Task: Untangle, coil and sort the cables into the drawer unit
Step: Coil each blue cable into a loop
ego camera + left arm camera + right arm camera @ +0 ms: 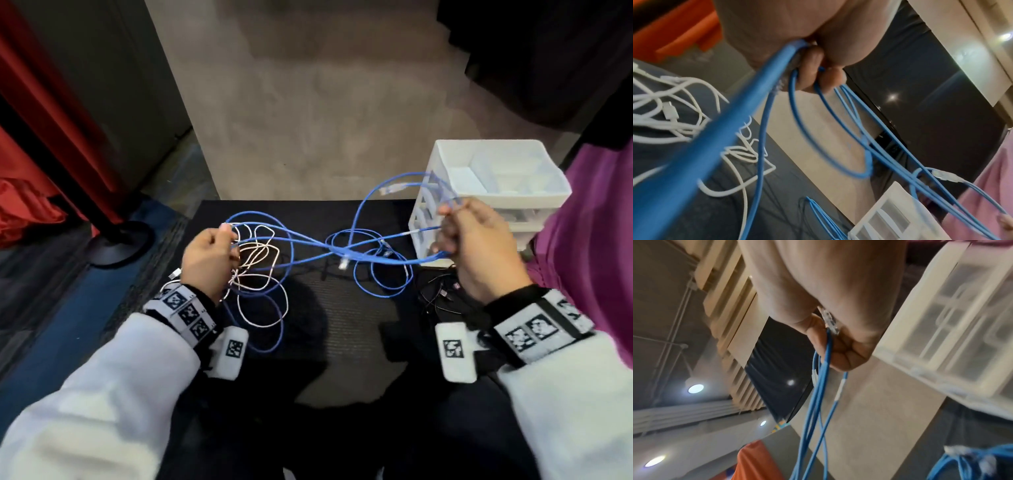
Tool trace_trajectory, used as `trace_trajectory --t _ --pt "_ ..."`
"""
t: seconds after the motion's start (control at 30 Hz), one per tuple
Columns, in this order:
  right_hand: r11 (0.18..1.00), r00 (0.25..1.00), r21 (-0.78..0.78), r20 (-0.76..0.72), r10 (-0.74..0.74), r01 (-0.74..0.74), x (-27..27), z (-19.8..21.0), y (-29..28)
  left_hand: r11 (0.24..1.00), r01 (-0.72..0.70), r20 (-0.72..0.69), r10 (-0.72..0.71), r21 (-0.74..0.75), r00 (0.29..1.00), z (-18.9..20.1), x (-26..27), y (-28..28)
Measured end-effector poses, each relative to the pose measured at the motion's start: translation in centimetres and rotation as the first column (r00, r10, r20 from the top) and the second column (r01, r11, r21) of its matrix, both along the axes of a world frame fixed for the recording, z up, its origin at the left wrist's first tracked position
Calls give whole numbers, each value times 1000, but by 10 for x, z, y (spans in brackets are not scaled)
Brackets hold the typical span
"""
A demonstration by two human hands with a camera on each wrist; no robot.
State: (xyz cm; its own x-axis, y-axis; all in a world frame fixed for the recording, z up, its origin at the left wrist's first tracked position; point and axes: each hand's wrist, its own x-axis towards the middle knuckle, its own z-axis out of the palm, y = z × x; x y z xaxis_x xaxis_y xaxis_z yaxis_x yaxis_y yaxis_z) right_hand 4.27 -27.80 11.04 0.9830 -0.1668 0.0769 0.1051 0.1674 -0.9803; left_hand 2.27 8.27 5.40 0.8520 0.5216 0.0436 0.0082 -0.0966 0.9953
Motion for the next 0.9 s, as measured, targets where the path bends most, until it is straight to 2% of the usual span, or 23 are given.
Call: trace_trajectory --t 0.1,0.27,0.33,0.5,0.63,0.77,0.83,0.9 --pt "1000 1000 6 10 -29 29 6 9 -20 999 19 -5 -19 39 1000 4 5 2" --pt "996 993 -34 89 -83 87 5 22 -26 976 -59 -5 62 211 998 0 15 7" --pt "993 989 -45 104 -107 112 4 27 -31 960 -84 -46 100 266 994 -2 15 14" --pt "990 986 -94 140 -89 102 9 27 -46 949 -201 -175 247 242 953 -16 18 53" --pt "980 996 -198 92 20 -1 11 24 -35 985 -143 -246 164 101 955 -14 16 48" --pt "951 996 -299 27 89 -77 14 20 -25 993 102 -351 -74 61 933 6 15 34" --pt "947 996 -311 -3 88 -85 17 17 -25 980 197 -325 -195 -26 926 17 17 38" --pt "940 997 -332 -20 80 -82 20 11 -26 984 121 -218 -148 -132 965 33 22 50"
